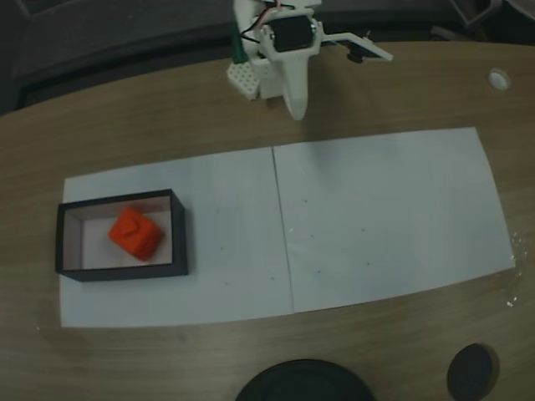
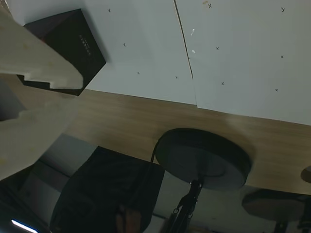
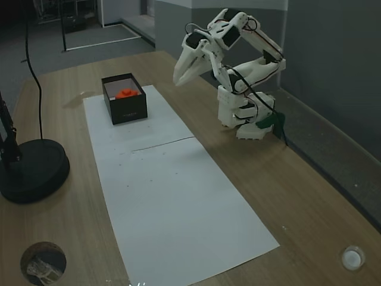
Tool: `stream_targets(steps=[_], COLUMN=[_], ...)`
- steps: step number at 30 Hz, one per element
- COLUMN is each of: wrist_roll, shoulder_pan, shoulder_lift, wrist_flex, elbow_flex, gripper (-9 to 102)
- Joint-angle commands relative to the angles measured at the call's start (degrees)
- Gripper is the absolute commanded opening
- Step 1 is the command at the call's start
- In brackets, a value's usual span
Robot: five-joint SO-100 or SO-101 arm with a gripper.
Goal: Grab a orange square and put it in the box.
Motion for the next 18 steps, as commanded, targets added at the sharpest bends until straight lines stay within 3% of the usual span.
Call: stream_targets(steps=[1,7,18], wrist_roll=[0.2,1.8,3.5], shoulder_pan=[-0.2,-0.6,-0.8], shoulder_lift=[10.6,24.7,24.5], wrist_flex=[-1.1,-2.7,-3.7], elbow_flex=[4.4,13.7,20.8], gripper=[0,0,0])
